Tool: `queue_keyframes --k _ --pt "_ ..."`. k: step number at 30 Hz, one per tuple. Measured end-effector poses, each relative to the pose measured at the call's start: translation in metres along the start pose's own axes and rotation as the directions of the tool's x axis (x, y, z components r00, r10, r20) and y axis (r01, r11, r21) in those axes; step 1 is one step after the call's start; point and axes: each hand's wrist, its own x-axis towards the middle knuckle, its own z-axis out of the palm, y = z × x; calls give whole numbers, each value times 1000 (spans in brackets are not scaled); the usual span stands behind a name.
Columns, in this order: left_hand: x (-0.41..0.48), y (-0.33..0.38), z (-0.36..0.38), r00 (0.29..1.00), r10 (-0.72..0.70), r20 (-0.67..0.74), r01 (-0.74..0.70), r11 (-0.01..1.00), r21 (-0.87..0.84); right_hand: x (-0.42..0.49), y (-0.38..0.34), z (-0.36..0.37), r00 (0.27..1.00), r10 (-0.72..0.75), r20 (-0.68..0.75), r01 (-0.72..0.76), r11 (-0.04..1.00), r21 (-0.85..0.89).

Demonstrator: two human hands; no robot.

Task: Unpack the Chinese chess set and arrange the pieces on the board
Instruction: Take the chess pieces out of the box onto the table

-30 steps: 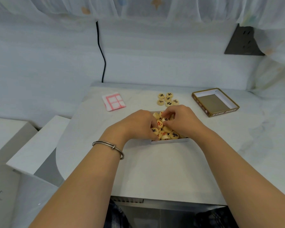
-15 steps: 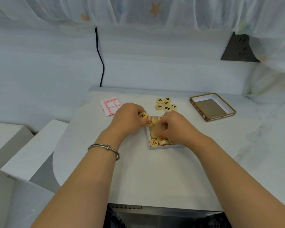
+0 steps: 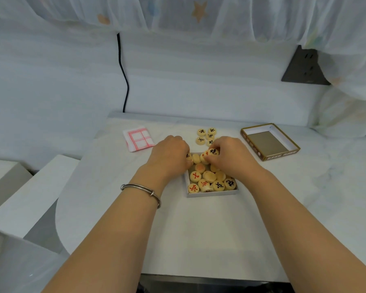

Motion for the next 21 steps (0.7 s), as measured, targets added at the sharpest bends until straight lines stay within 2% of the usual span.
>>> queue_keyframes --k 4,8,16,21 --pt "3 2 1 1000 2 -4 -2 1000 -12 9 -5 3 997 -13 76 24 990 -138" --pt "8 5 -1 1000 -1 31 1 1000 -18 14 -8 3 992 -45 120 68 978 -197" --pt "8 10 -5 995 -15 94 11 999 43 19 -5 6 990 -37 133 65 975 -214" --pt "8 11 -5 996 -15 89 7 996 88 16 -3 3 987 -22 156 44 989 -141"
